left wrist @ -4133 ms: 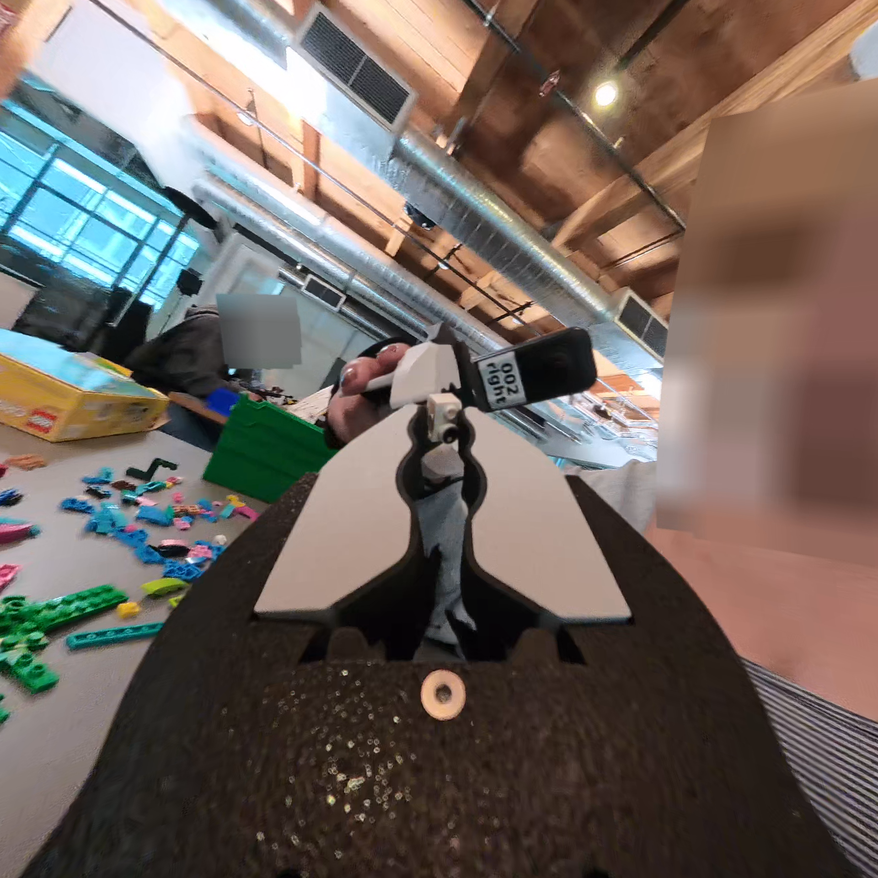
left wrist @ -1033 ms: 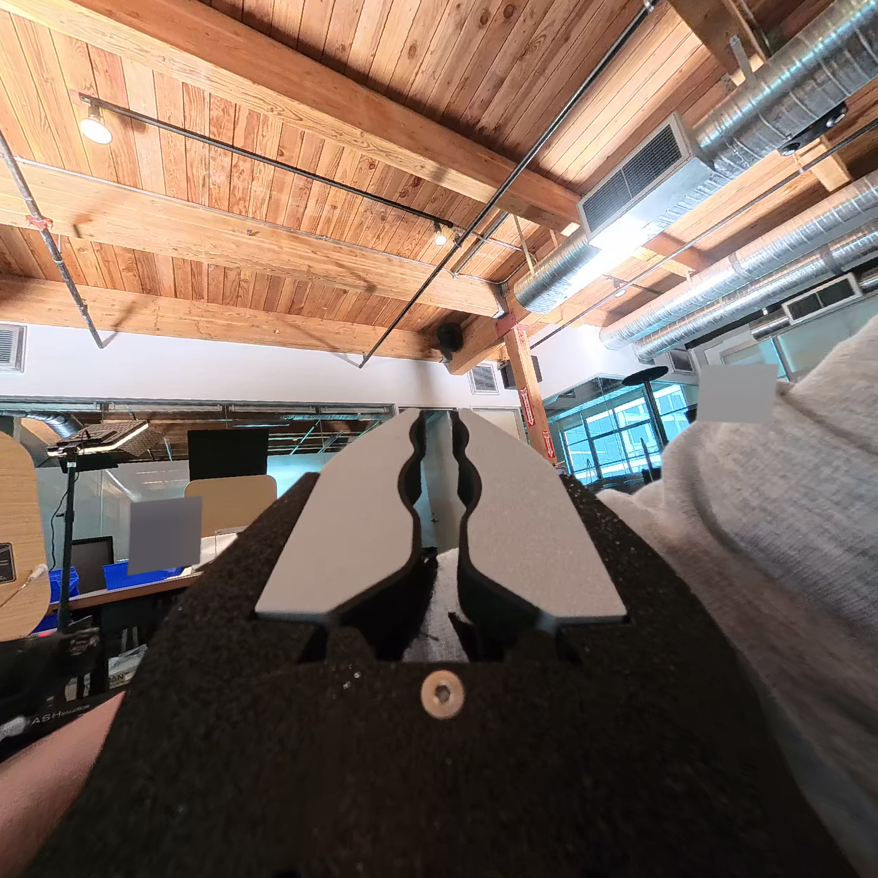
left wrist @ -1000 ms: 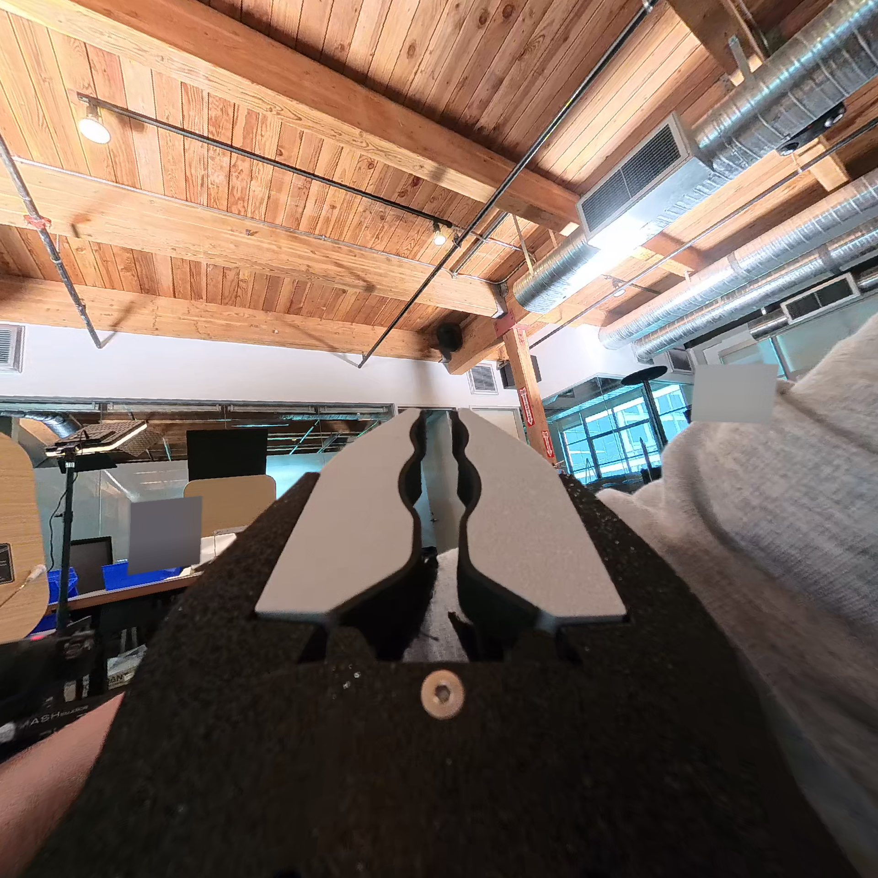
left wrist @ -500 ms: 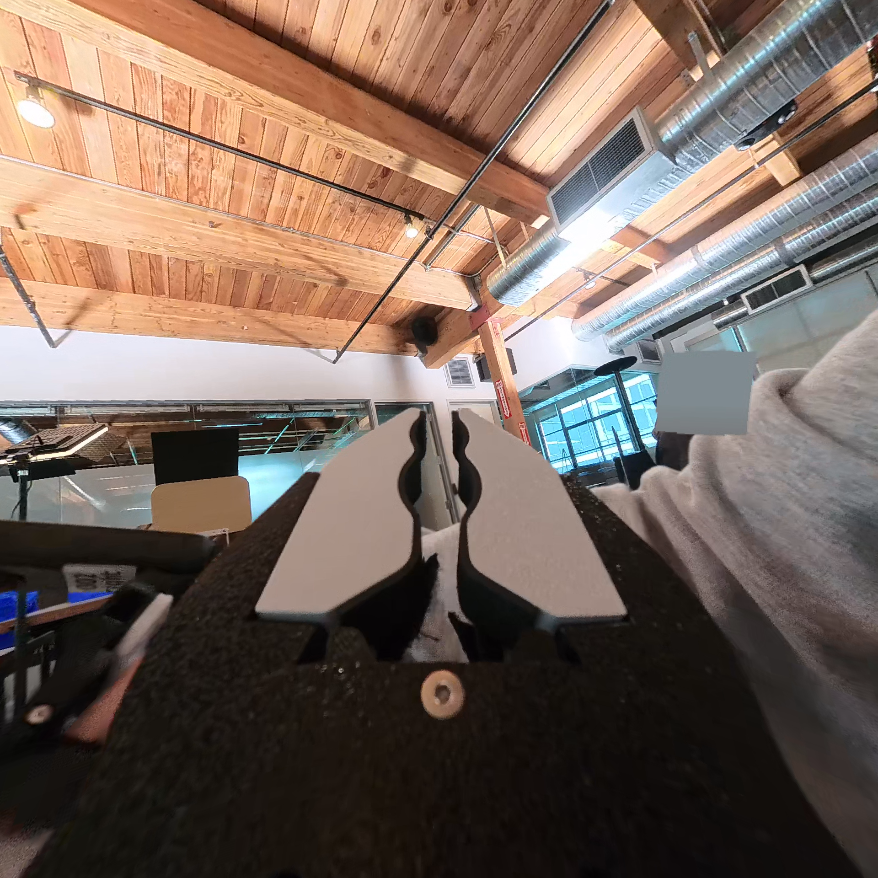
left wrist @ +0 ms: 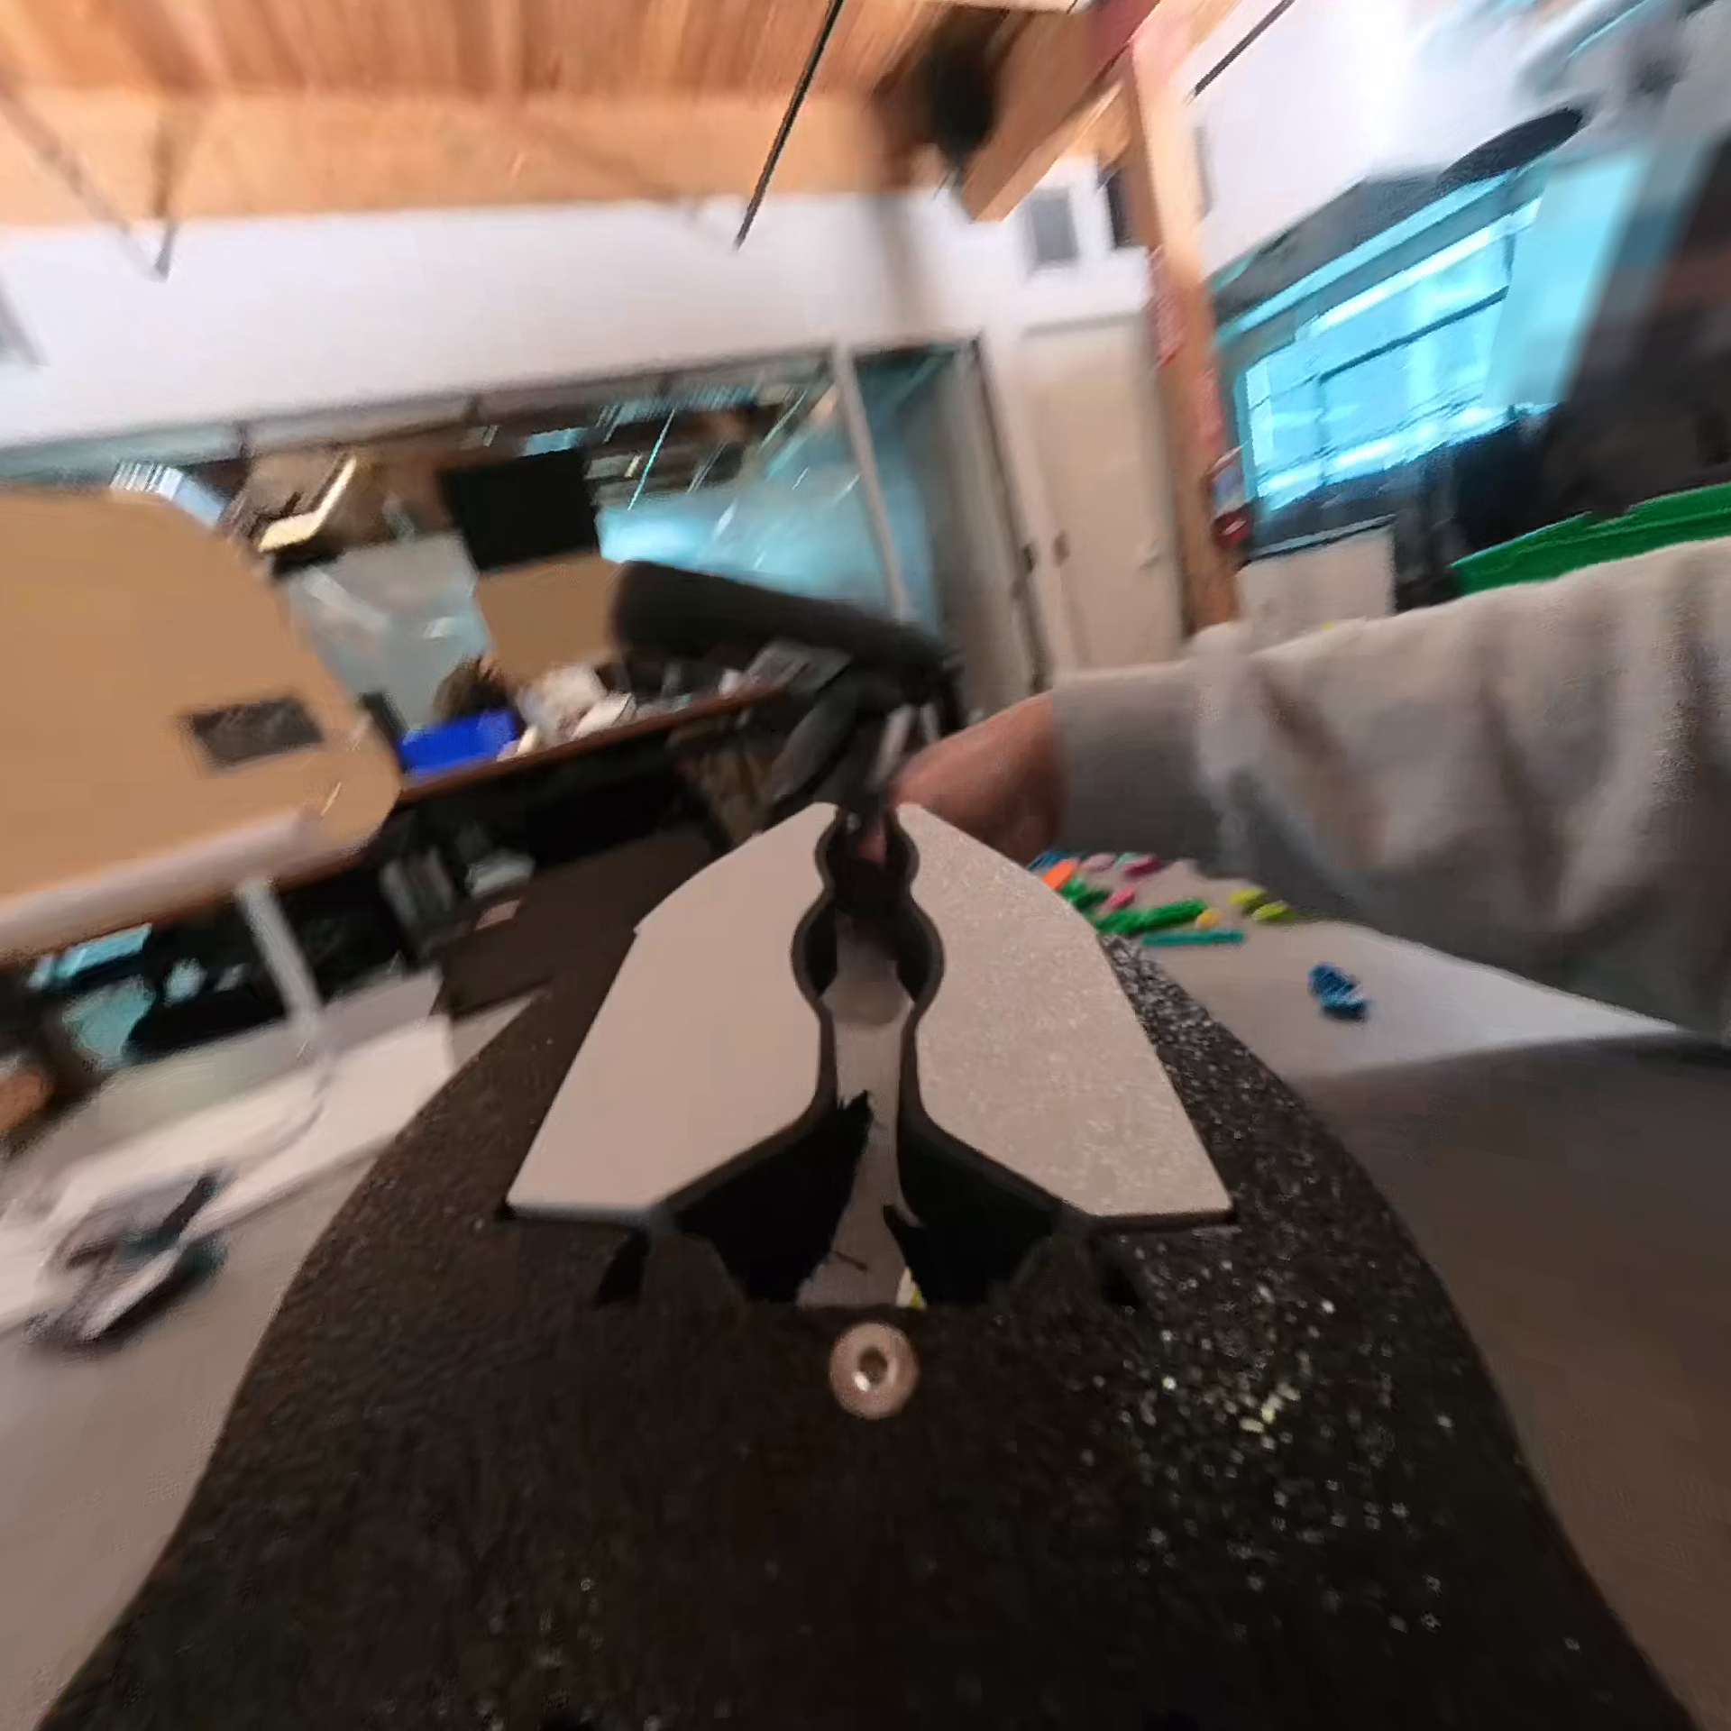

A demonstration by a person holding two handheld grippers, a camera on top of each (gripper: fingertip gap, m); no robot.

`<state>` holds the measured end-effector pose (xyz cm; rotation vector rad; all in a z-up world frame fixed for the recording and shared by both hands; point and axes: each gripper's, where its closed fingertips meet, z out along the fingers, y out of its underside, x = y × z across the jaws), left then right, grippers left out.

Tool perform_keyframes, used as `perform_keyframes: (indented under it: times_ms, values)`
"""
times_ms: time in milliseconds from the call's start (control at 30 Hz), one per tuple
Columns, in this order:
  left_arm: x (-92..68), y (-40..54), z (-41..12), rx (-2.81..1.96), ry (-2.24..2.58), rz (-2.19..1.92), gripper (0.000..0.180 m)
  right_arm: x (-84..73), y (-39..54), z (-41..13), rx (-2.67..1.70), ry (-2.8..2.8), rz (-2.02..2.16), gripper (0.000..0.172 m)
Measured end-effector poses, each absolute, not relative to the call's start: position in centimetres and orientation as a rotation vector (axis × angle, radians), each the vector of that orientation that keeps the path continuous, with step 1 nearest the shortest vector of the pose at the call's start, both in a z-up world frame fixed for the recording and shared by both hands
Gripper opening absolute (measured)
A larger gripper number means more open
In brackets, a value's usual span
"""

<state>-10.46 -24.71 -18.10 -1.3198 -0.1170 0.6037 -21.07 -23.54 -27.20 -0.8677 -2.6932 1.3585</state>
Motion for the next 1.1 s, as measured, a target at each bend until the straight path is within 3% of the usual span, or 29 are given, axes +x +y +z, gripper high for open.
perform_keyframes:
  times_ms: [133,367,633,1100]
  values:
    - [-15.8,-28.7,-22.5,-1.525,-0.437,0.618,0.026,-21.3,-24.2,-28.2,-0.777,-2.555,1.32,0.04]
    - [-19.0,-28.2,-27.6,-1.878,-0.582,0.564,0.047,-23.6,-25.2,-28.1,-1.04,-2.554,1.381,0.031]
    - [-20.5,-29.5,-26.8,-1.806,-0.653,0.45,0.039,-25.0,-26.2,-25.9,-1.023,-2.494,1.436,0.025]
    - [-22.0,-30.0,-28.9,-1.907,-0.683,0.36,0.032,-25.7,-28.4,-27.5,-0.781,-2.553,1.152,0.007]
